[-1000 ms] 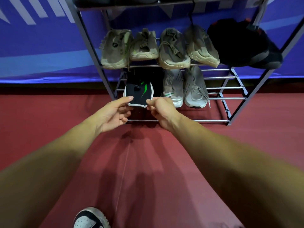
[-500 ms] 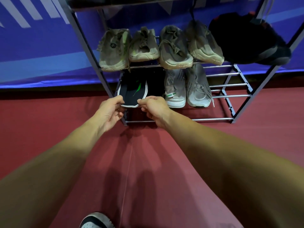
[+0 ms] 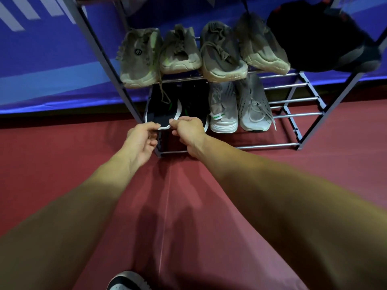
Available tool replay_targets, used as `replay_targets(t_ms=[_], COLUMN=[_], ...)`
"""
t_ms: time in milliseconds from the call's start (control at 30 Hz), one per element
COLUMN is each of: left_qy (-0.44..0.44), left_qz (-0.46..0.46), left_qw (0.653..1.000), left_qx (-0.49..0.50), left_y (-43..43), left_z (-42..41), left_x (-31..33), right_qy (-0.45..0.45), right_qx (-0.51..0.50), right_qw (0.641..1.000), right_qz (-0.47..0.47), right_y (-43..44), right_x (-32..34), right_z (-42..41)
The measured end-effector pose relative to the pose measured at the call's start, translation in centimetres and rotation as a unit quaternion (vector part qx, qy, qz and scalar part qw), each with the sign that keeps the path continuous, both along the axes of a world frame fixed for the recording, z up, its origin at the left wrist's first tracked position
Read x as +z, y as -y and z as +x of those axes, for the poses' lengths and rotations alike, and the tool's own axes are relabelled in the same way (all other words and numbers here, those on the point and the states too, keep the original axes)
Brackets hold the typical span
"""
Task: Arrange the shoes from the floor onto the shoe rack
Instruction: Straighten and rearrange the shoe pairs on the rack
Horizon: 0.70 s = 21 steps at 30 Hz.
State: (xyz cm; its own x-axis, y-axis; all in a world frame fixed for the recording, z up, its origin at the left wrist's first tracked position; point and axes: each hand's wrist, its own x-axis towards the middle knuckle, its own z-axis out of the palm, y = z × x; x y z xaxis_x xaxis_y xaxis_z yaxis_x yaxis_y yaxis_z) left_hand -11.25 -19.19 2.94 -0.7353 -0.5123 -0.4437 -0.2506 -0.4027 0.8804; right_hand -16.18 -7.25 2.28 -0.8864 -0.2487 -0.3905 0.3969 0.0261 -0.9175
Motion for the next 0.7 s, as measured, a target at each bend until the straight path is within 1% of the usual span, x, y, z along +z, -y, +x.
replay_targets(t_ms=[100,167,267,300,367,433,500,600,700], left_qy=[0.0,0.012,0.013,0.011,0.003,-0.008,-0.011,-0.006,0.005], left_qz=[-0.018,-0.036,-0.034,-0.032,-0.026,-0.02,-0.027,-0.03,0.005], left_qw=[1.0,0.999,0.997,0.997,0.997,0.996,0.995,0.994,0.997], left_qx=[0.025,0.038,0.066,0.073,0.078,0.084,0.095,0.105,0.079], left_y=[-0.4,-0.6,-0.9,-1.0,-1.0,-0.8,-0.4,0.2,0.2], left_z=[-0.5,-0.7,-0.9,-0.9,-0.8,-0.7,-0.6,-0.6,-0.6], left_x=[0.2,-0.1,-0.5,-0.6,-0.7,-0.8,-0.7,-0.7,-1.4], right_qy=[0.029,0.056,0.108,0.126,0.149,0.151,0.147,0.14,0.142], right_qx=[0.033,0.066,0.142,0.153,0.119,0.037,-0.017,-0.038,-0.029], right_qw=[0.999,0.996,0.983,0.978,0.979,0.987,0.989,0.989,0.988], right_qz=[-0.031,-0.027,0.035,0.057,0.07,0.036,-0.006,-0.027,-0.048], right_y=[-0.4,-1.3,-3.0,-3.5,-4.4,-4.9,-5.2,-5.5,-6.0], right_x=[0.5,0.7,0.5,0.3,-0.4,-1.0,-1.3,-1.0,-0.7], right_z=[-0.2,-0.2,0.1,0.2,-0.1,-0.6,-1.0,-1.2,-1.6])
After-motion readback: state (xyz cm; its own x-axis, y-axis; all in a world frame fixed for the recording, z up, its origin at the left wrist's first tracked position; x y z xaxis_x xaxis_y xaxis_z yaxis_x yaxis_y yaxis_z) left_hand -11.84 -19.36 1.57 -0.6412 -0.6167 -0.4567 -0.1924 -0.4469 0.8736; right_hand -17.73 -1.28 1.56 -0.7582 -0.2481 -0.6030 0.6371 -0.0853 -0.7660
